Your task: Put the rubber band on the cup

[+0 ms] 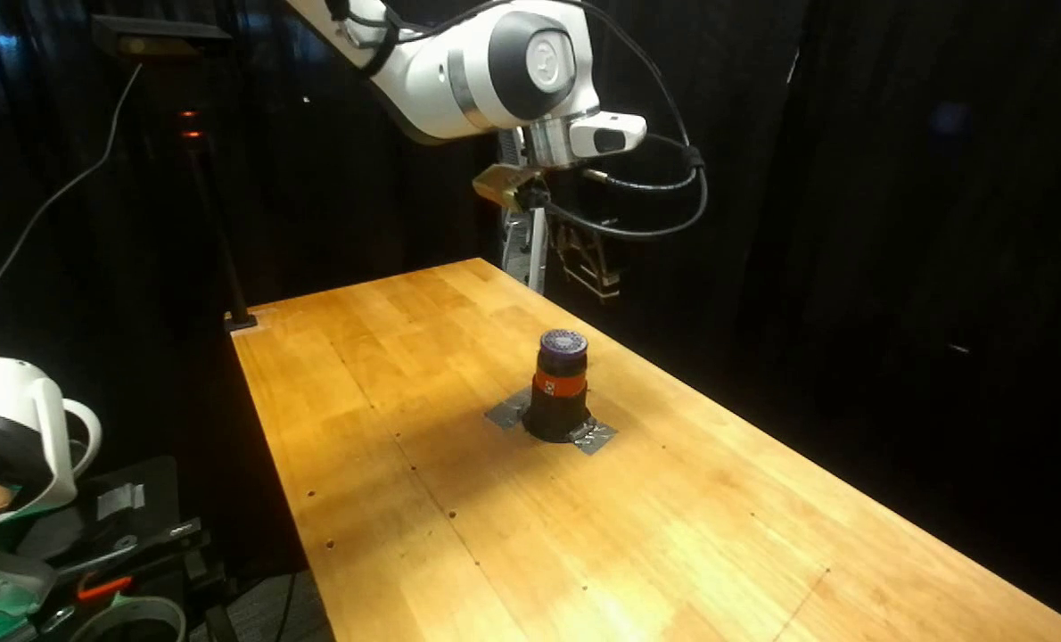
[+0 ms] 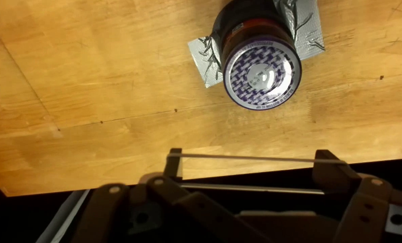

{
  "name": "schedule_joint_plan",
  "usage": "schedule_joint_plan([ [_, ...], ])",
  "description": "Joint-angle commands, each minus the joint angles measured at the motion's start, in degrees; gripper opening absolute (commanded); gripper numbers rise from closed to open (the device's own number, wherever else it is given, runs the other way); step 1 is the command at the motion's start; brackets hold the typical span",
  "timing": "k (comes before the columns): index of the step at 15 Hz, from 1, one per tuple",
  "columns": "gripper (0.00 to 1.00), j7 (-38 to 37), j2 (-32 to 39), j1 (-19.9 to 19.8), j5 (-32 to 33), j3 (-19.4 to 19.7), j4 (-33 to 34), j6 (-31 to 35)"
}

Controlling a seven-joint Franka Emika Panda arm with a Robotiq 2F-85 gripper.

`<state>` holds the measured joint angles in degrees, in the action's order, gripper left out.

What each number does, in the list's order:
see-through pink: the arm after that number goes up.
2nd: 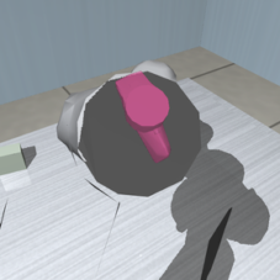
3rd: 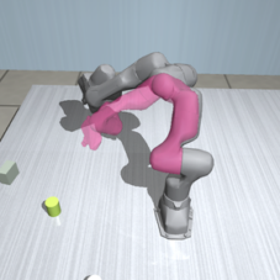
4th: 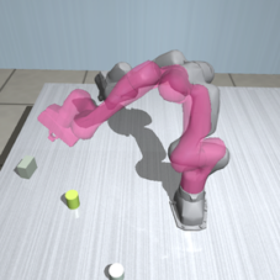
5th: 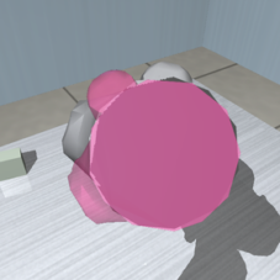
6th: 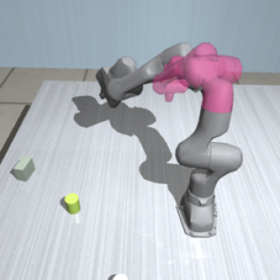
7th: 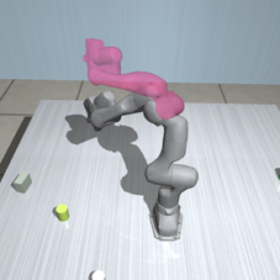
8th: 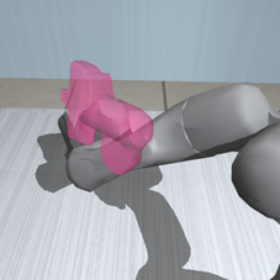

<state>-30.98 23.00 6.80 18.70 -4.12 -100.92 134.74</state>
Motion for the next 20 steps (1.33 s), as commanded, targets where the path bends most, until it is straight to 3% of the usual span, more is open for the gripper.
schedule_joint_plan([
  [1, 1.00, 4.2, 7.7, 1.8, -4.9, 1.7, 8.7, -1.4],
  [7, 1.00, 12.2, 12.5, 0.4, -14.3, 1.2, 12.2, -4.3],
  [12, 1.00, 13.0, 13.3, 0.9, -14.0, 2.9, 11.1, -5.7],
  [20, 1.00, 15.9, 11.1, 0.2, -15.5, 2.2, 6.1, -6.2],
])
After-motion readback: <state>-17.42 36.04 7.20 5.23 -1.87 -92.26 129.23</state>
